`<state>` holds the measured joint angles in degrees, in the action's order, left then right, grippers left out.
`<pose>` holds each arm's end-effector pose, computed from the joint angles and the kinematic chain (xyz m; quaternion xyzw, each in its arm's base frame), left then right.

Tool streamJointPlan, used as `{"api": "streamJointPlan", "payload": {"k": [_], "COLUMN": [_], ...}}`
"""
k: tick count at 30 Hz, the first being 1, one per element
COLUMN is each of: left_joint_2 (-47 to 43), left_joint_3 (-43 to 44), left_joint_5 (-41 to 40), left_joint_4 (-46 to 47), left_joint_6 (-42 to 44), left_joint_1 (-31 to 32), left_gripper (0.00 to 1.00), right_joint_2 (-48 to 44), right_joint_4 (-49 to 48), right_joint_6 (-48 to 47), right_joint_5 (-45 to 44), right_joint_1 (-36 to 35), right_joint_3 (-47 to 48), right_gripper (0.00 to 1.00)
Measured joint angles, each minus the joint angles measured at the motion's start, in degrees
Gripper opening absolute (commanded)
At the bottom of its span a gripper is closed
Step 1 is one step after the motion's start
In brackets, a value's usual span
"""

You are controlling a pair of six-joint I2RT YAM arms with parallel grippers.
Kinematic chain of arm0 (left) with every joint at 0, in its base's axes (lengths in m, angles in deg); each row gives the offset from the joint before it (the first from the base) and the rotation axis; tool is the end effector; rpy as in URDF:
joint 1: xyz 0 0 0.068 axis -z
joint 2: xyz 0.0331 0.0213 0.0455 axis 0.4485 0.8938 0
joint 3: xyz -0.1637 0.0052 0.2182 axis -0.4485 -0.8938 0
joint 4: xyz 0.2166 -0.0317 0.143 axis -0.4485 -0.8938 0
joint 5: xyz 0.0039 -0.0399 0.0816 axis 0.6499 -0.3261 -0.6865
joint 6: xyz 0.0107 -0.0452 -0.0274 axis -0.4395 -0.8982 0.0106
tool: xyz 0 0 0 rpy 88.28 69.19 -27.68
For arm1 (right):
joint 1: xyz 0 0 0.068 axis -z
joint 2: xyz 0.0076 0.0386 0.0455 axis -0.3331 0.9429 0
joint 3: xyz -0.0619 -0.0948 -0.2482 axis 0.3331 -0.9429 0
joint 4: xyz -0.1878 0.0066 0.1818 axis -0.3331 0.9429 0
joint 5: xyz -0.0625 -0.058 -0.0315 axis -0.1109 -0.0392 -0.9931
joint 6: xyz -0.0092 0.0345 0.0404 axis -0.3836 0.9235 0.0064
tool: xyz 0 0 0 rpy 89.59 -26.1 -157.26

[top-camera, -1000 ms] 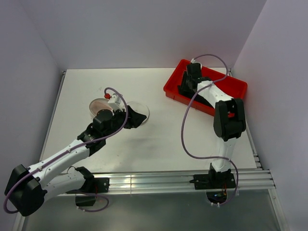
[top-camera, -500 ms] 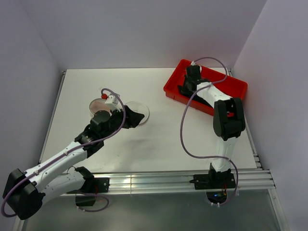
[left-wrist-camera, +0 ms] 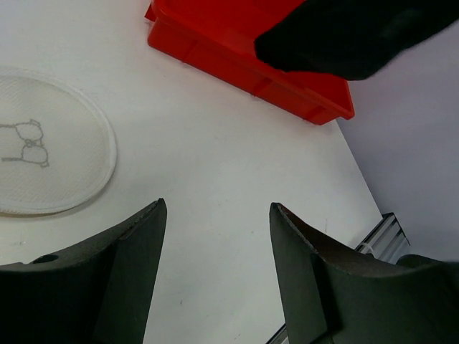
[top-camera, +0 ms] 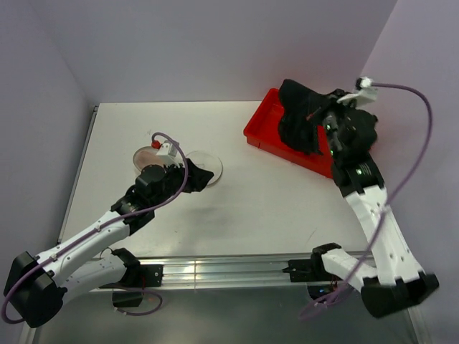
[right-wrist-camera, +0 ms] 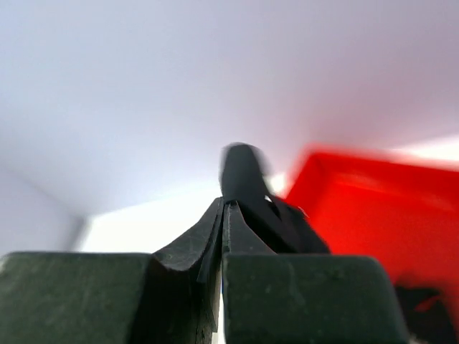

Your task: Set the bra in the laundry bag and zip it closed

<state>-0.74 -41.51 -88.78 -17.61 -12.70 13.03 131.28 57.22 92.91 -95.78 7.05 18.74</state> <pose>0.1743 -0.1449 0.2800 0.0098 0.7756 -0.4001 0.4881 0.2325 0.0455 0.4433 0.1150 0.6759 0.1656 0.7089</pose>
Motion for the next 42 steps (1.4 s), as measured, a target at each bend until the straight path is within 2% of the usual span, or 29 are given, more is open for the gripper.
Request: {"api": "streamJointPlan", "payload": {"k": [4,8,15,19,24,25,26,27,30,32,33,36,42], "left_joint_2": [-0.52,-1.62,-3.67,-4.61,-4.72,-4.48,-4.02,-3.48,-1.07,0.39,0.92,2.60,8.50], "left_joint_3": [0.09,1.25,5.07,6.97,7.85,8.00,8.13,8.31,8.41,8.41,8.41,8.41,9.75], "left_joint_5": [-0.87,-1.81,-3.61,-4.79,-5.20,-5.14,-4.96,-4.72,-4.00,-3.34,-3.10,-1.90,-0.57], "left_joint_4": [-0.42,-2.14,-4.92,-6.08,-6.64,-6.78,-6.88,-6.86,-6.91,-6.97,-7.08,-7.23,-7.34], "left_joint_6": [0.26,0.72,2.60,3.43,3.63,3.63,3.61,3.61,3.41,3.39,3.37,3.15,2.78], "left_joint_1": [0.00,0.00,0.00,0.00,0.00,0.00,0.00,0.00,0.00,0.00,0.00,0.02,2.43], "left_gripper": [0.65,0.65,0.65,0.65,0.65,0.65,0.66,0.66,0.68,0.69,0.69,0.70,0.73], "right_joint_2": [-10.60,-16.55,-21.68,-25.05,-24.92,-24.06,-22.25,-19.74,-10.60,-4.42,-2.71,-2.01,-6.75], "right_joint_4": [-0.94,-0.17,0.72,-1.29,-2.16,-1.90,-1.09,-0.13,1.62,3.17,4.20,5.14,4.09], "right_joint_6": [-0.31,-0.68,3.74,6.97,9.66,9.88,10.21,10.14,9.90,9.53,9.38,8.74,7.69], "right_joint_5": [2.16,6.10,24.11,32.04,31.93,30.75,28.57,26.34,20.37,18.05,17.51,17.27,15.45], "right_joint_1": [-4.74,-10.36,-12.76,-12.87,-12.87,-12.87,-12.92,-12.90,-12.50,-12.11,-11.96,-11.76,-11.78], "right_joint_3": [0.22,1.64,1.86,-3.52,-14.19,-15.96,-17.99,-19.19,-19.63,-19.63,-19.63,-19.63,-21.40], "right_gripper": [0.00,0.00,0.00,0.00,0.00,0.05,0.18,0.38,0.73,0.82,0.85,0.84,0.70]}}
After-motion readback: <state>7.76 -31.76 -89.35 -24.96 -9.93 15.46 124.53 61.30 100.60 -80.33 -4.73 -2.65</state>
